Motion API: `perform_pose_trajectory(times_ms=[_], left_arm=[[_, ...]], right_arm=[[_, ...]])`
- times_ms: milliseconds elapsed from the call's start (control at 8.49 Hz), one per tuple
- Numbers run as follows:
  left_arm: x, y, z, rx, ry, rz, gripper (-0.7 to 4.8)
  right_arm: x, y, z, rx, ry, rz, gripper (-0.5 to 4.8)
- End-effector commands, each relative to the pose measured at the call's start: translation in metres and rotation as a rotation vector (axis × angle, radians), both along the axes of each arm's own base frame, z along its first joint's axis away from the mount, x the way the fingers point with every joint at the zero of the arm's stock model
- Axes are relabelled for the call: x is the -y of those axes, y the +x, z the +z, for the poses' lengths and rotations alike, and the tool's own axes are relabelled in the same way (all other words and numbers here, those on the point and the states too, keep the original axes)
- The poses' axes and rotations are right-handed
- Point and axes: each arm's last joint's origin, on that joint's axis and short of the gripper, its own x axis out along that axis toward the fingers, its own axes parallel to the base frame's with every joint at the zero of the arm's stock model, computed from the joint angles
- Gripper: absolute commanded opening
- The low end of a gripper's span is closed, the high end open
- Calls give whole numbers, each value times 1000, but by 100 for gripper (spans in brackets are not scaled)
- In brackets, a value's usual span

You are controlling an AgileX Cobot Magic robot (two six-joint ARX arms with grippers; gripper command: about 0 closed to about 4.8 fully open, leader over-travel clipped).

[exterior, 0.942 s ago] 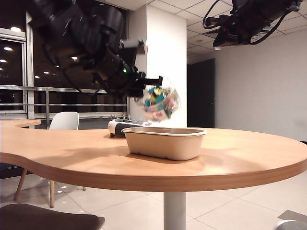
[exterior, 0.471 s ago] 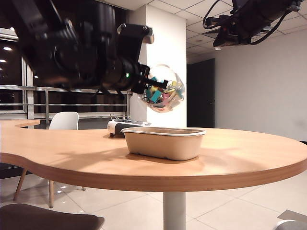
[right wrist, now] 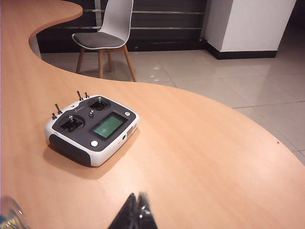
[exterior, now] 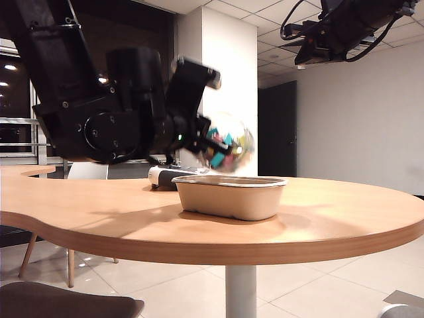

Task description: Pick up the box filled with clips, pour some clips from it into the rectangular paper box, and then put the clip box back on the table.

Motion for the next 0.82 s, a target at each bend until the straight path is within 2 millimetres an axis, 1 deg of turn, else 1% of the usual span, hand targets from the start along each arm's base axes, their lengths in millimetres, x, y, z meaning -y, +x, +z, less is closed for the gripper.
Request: perform_pose_trajectory(times_ms=[118, 236, 353, 471, 589, 707, 824], left_arm=[[4, -6, 13, 240, 256, -27, -6], [6, -6, 12, 311, 390, -74, -6], [6, -7, 13, 380, 496, -72, -6], [5, -8, 20, 413, 453, -51, -6], [3, -4, 13, 343, 480, -54, -6], [2, -7, 19, 373, 395, -33, -6], [4, 0, 35, 330, 192, -12, -6]], right_arm=[[0, -1, 5, 26, 3, -1, -1], [0, -1, 5, 26, 4, 3, -1], [0, -1, 4, 20, 3, 8, -1], [-1, -2, 3, 12, 3, 26, -1], [-1, -2, 2, 2, 1, 29, -1], [-1, -2, 1, -9, -1, 33, -1], [-1, -2, 1, -12, -1, 33, -1]])
